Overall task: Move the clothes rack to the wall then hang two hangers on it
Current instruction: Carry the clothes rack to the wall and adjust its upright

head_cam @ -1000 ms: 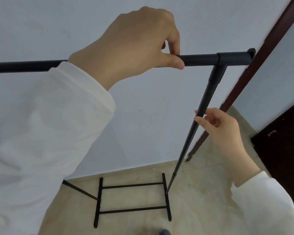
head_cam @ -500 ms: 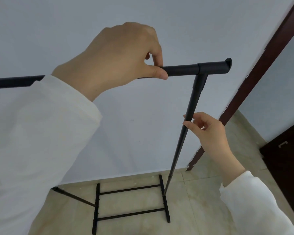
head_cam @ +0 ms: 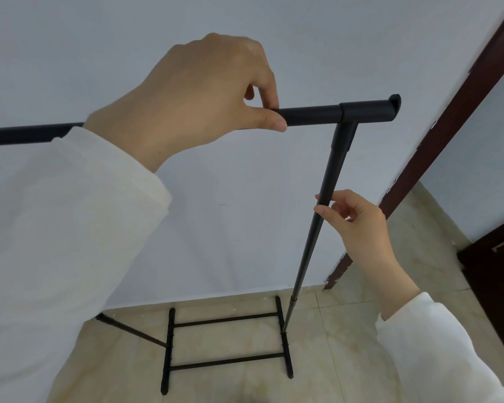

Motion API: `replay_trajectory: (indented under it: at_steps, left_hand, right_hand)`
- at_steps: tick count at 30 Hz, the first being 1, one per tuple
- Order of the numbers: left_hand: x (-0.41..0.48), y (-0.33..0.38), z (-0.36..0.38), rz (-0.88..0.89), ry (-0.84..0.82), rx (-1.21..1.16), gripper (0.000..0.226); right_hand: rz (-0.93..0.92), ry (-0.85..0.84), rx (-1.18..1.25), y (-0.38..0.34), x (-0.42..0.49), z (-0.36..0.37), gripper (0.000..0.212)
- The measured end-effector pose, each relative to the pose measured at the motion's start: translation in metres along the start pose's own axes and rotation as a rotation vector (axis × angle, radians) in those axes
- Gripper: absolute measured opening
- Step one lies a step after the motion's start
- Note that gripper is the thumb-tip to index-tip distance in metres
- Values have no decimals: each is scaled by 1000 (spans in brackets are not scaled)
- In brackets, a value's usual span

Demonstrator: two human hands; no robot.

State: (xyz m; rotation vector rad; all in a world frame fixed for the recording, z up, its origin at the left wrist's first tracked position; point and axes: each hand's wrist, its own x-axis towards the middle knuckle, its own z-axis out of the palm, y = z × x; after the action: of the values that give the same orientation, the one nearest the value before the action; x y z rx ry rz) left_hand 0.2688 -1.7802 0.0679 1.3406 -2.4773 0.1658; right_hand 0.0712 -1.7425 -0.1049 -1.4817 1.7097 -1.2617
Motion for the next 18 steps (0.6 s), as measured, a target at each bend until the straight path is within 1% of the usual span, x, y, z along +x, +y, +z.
replay_trajectory:
  at_steps: [8, 13, 16, 18]
  left_hand:
    - [-1, -2, 3, -38, -29, -74, 26]
    - [-7, -4, 3, -29, -30, -82, 25]
    - [-14, -7, 4, -4, -13, -75, 24]
    - [-20, -9, 4, 12, 3, -68, 30]
  right_hand:
    - [18, -8, 16, 1, -2, 1, 12]
    - [25, 1, 18, -2, -7, 5, 10]
    - [43, 24, 36, -3, -13, 8, 12]
    - [70, 64, 84, -5, -19, 9, 11]
